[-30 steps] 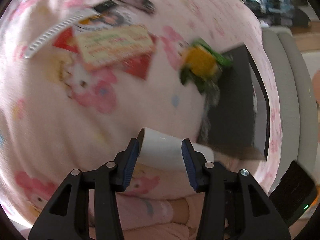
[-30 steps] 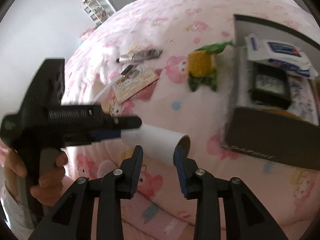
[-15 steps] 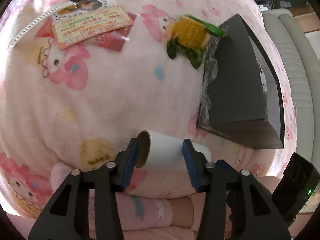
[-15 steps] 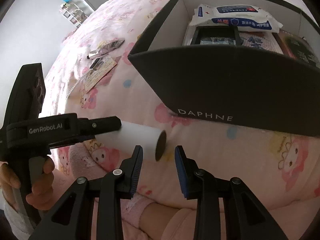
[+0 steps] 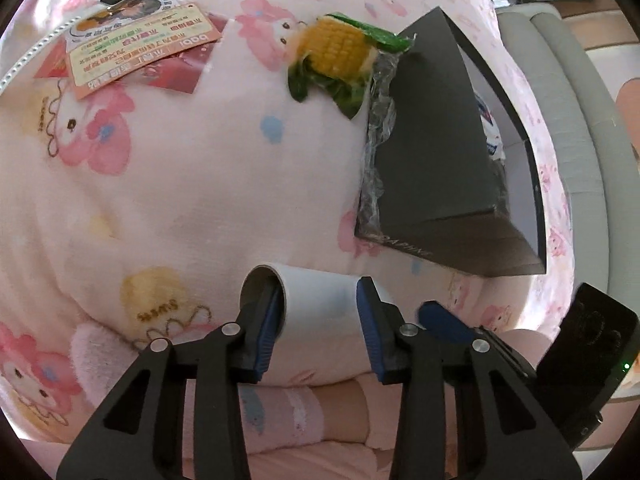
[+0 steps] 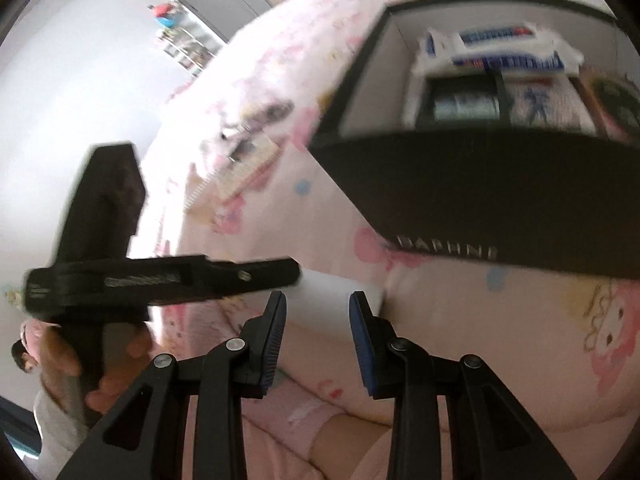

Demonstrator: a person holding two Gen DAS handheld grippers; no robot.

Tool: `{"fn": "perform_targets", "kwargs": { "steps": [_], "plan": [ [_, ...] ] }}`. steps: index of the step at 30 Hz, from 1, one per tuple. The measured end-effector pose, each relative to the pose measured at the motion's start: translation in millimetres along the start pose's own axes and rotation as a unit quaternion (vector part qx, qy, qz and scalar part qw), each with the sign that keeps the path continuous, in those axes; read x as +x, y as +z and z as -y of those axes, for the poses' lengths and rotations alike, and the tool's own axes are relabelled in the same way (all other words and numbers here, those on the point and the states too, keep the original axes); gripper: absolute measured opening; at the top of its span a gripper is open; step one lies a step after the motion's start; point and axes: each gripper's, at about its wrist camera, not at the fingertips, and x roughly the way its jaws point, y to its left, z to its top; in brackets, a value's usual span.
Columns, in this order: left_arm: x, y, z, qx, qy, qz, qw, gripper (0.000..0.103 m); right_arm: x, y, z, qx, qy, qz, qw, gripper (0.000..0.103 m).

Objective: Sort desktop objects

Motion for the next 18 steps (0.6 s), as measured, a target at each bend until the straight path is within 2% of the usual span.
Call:
{"fn": "perform_targets", "kwargs": {
  "steps": [3,6,9,16,18],
  "plan": [
    [1.4,1.6,-5.3,-0.015,0.021,0.0,0.9997,0.037,-4.2,2.7,0.5,-0.002,-0.016,0.01,1.0,0.029],
    [1.6,3.9,-8.5,-0.025,0.024,0.006,0.9994,0.037,8.6,0.9,11.8,0.017,-0.049,-0.017,0.998,0.029],
    [-0.4,3.7,-9.1,-0.026,0.03,0.011,0.9992,0.037,20.8,-3.1,24.3,0.045,-0.044,-0.042,0.997,0.029],
    [6.7,1.9,-1.4,-0.008,0.028,-0.006,0.9996,0.037,21.6,-1.8,21.3,0.053,-0.001,-0.028,0.998,0.029],
    [6.6,0.6,1.9,0.003,0.03,-0.004,0.9995,0.044,21.8,-1.4,20.4,0.055,0.012,-0.024,0.998,0.031]
  ]
}}
